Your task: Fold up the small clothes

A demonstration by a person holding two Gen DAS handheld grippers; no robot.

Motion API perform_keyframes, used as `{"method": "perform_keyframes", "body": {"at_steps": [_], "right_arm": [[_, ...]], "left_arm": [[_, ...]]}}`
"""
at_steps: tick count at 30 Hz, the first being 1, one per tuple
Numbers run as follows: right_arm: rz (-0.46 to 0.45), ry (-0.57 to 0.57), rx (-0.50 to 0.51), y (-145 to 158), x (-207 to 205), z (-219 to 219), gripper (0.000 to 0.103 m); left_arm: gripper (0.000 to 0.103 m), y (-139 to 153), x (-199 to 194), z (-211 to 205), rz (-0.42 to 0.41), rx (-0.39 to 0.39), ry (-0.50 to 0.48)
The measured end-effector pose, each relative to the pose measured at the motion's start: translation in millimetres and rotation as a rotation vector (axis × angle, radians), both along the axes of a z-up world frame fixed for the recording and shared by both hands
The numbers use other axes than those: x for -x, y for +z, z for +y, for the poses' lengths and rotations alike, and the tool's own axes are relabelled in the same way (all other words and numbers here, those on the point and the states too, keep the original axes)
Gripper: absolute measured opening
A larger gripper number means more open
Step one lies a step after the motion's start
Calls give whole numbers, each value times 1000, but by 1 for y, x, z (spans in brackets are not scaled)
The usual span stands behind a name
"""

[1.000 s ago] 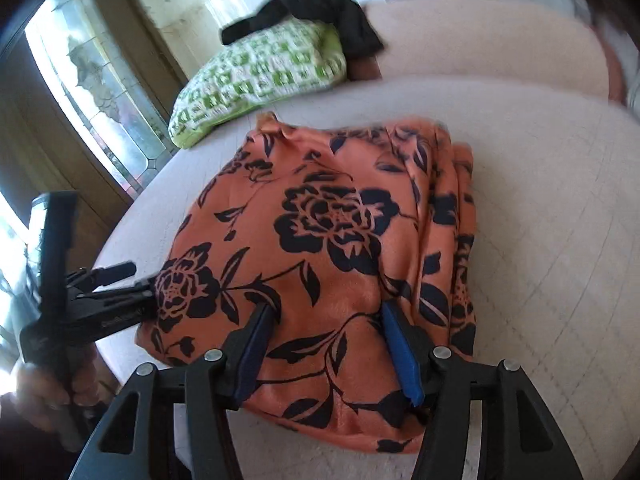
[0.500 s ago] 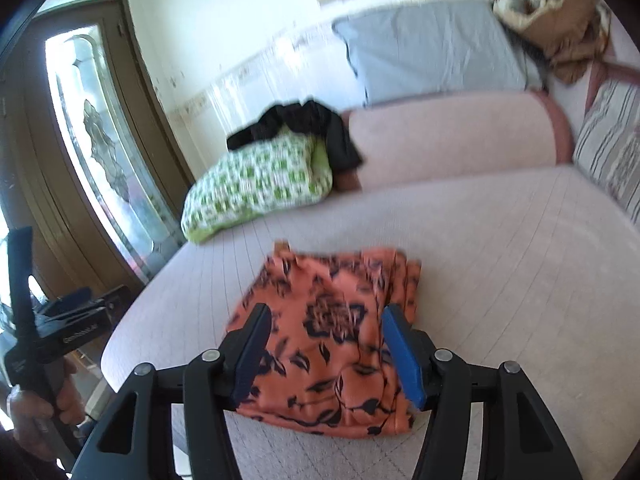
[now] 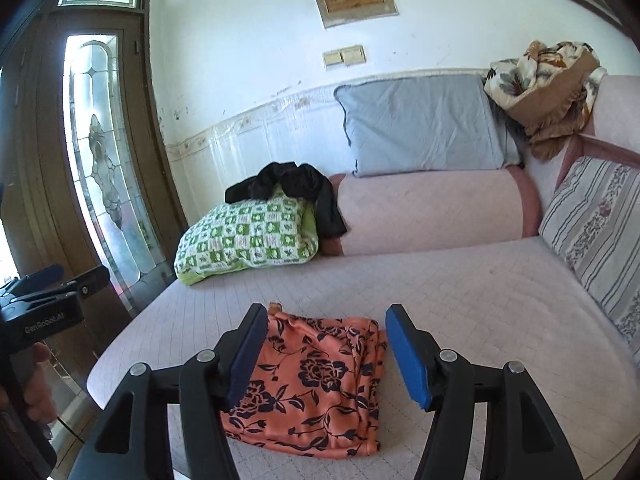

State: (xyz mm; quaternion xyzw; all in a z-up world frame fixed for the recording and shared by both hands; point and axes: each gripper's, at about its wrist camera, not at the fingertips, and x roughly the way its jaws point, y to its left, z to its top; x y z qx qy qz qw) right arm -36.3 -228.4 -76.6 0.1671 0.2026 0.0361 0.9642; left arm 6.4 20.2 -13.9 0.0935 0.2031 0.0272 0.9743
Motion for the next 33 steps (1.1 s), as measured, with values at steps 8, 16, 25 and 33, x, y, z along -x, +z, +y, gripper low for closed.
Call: {"method": "perform_keyframes", "body": {"at_steps": [8,16,25,33], "right_arm": [[-39,2,35,38,25,8,71],[-75,11,53,56,38,20,74],[-103,-16,88,65,46,34,77],[-110,-44,85,73,49,34,78]], "left_arm": [[102,30,21,-2,-45,13,6],[102,48,30,7,-65,37,40],[102,57,34,19,-88,42,77],[102,64,43,24,-106,55,76]]}}
